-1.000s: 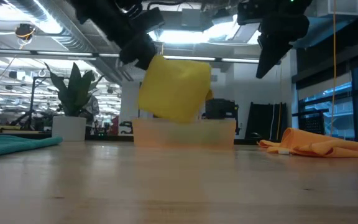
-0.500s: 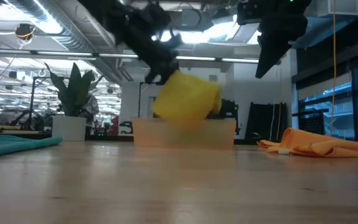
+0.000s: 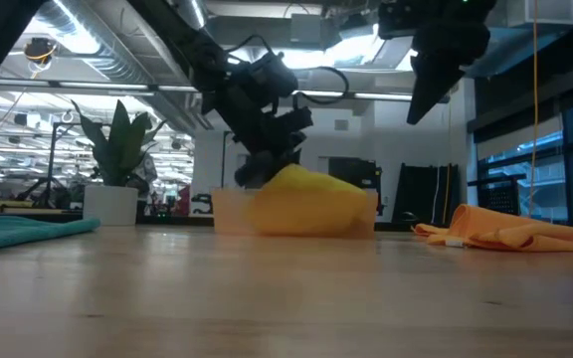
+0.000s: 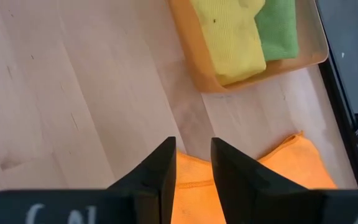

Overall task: Roll microfiber towels into tight, uniform cylinder then place into a basket
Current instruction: Put the rolled yellow microfiber cloth into the orange bin, then roll the blue microfiber cloth

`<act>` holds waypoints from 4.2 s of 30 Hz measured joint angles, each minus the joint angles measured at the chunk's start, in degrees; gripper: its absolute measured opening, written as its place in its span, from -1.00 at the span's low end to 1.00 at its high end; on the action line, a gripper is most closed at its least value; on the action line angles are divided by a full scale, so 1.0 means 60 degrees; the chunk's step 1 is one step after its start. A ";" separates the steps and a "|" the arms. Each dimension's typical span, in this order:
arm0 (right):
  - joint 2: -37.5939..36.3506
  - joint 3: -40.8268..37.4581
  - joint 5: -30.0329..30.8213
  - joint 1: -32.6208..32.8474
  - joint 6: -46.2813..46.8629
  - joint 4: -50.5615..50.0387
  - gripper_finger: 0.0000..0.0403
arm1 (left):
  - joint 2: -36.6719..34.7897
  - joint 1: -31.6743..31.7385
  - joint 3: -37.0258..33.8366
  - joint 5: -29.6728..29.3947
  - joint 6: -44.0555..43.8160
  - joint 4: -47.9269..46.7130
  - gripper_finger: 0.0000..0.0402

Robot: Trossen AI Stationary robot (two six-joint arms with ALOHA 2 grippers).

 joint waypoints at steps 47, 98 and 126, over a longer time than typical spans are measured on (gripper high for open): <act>0.0011 -0.0007 0.0000 -0.0004 0.0243 0.0508 -0.49 | -0.4165 -0.3149 -0.0245 -0.3297 -0.5989 -0.4448 -0.65; 0.0841 -0.0007 0.0230 0.1053 0.1716 0.2780 -0.49 | -0.4480 -1.1527 -0.2984 -0.5088 -2.0246 -0.8841 -0.66; 0.0841 -0.0007 0.0230 0.1039 0.1162 0.2933 -0.49 | -0.4039 -0.9975 -0.6140 -0.4247 -1.6296 -0.0805 -0.66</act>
